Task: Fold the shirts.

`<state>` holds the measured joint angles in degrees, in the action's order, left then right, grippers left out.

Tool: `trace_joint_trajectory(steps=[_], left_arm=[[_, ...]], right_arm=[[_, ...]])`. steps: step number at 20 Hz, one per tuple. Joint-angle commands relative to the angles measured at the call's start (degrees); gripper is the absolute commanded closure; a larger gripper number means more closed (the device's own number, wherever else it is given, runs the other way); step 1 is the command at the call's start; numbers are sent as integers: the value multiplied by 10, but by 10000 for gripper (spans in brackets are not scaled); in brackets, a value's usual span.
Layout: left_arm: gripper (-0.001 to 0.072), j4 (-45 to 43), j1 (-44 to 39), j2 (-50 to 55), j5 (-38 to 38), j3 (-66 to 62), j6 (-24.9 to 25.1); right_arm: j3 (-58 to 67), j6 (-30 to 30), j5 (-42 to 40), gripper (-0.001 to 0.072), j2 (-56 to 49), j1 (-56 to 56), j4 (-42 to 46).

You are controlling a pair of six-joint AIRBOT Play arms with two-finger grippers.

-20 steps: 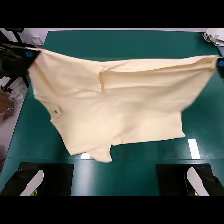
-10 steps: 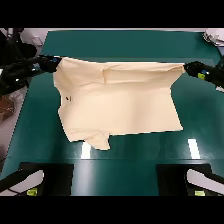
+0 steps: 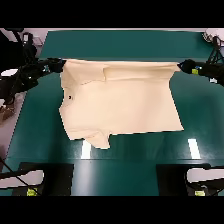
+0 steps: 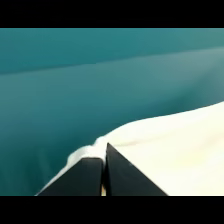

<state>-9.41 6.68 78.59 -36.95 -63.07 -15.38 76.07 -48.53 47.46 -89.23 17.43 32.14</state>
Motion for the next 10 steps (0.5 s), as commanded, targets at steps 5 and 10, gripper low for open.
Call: trace_joint_trajectory(steps=[5,10], left_arm=[[687,-372,1,8,-147,-1,-288],[687,-389,1,7,-178,21,-320]], right_arm=[[-31,-39,95,691,-12,5,111],[-64,-39,93,691,-12,5,121]])
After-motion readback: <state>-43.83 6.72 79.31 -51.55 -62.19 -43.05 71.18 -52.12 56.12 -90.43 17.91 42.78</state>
